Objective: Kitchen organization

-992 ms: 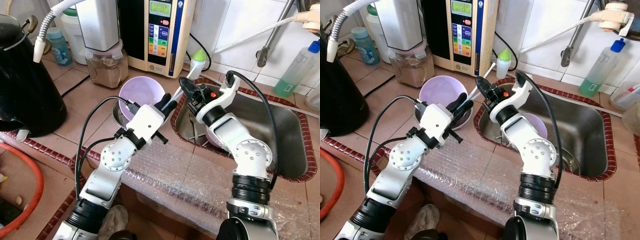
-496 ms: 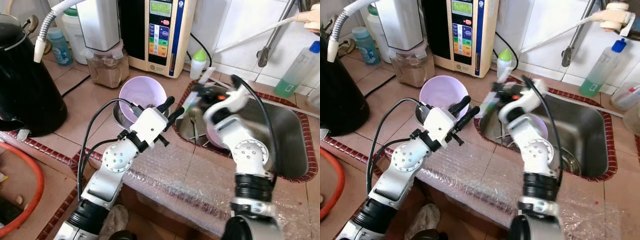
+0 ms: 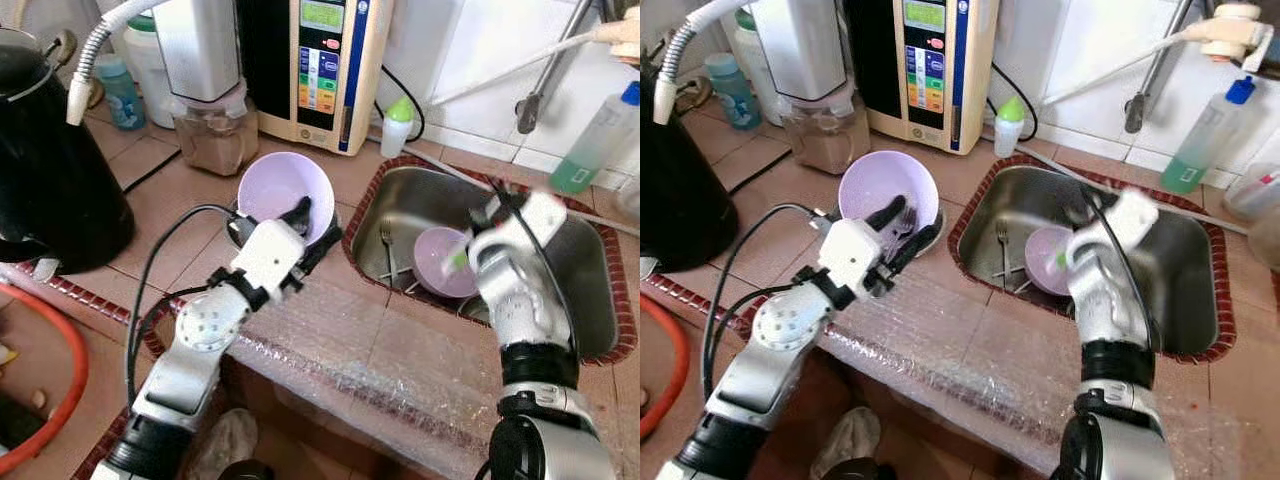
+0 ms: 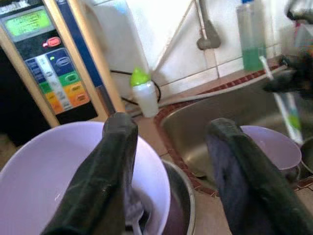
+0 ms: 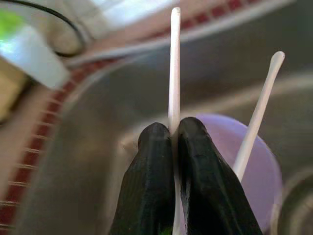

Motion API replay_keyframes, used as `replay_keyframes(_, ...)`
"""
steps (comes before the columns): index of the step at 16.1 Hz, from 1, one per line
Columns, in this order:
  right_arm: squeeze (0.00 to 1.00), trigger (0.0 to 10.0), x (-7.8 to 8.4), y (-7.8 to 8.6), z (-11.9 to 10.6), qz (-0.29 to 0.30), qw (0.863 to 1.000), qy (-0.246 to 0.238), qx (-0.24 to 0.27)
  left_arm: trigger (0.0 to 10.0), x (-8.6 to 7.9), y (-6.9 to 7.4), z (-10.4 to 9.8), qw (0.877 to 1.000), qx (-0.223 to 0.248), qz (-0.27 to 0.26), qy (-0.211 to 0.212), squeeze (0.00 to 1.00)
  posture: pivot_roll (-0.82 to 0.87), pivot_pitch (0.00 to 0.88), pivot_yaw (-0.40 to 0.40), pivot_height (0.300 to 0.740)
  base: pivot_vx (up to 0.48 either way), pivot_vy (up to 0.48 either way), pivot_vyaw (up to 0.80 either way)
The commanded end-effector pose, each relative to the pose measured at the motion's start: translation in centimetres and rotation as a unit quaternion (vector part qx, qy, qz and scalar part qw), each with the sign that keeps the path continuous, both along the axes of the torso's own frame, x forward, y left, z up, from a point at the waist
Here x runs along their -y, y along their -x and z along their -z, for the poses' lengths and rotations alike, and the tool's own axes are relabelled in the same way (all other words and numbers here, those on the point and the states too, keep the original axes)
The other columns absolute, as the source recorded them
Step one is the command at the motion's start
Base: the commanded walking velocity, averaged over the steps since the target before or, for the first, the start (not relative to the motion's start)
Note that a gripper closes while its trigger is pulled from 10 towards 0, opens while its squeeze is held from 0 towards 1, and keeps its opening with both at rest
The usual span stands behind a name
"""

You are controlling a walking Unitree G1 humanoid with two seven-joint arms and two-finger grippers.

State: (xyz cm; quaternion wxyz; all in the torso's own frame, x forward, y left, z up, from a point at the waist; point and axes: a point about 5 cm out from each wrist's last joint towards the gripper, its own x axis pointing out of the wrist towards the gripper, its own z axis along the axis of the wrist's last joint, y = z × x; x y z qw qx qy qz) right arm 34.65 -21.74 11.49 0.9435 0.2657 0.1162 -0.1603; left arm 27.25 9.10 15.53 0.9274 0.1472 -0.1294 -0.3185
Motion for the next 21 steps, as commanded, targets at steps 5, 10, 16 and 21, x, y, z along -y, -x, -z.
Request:
replay_keyframes(5, 0.64, 10.0, -0.4, 0.5, 2.6, -0.011, 0.999, -0.008, -0.03, 10.0, -1.5, 1.3, 1.2, 0.998, -0.027, -0.048, 0.017, 1.0, 0.07, 0.0, -0.048, 0.74, 0.0, 0.0, 0.0)
replay_keyframes(10, 1.0, 10.0, -2.2, 1.1, 2.7, -0.063, 0.997, 0.043, -0.01, 10.0, -1.9, 2.1, 1.7, 0.994, -0.038, -0.096, 0.036, 1.0, 0.07, 0.0, -0.053, 0.74, 0.0, 0.0, 0.0)
replay_keyframes(16, 1.0, 10.0, -7.4, 4.4, 1.9, -0.221, 0.959, 0.16, 0.082, 10.0, -4.1, 2.6, 2.4, 0.982, -0.047, -0.169, 0.063, 1.0, 0.06, 0.0, -0.039, 0.74, 0.0, 0.0, 0.0)
replay_keyframes(21, 1.0, 10.0, -10.1, 5.6, 1.7, -0.32, 0.924, 0.165, 0.129, 10.0, -3.4, 3.4, 3.0, 0.978, -0.112, -0.144, 0.104, 1.0, 0.07, 0.0, -0.036, 0.74, 0.0, 0.0, 0.0)
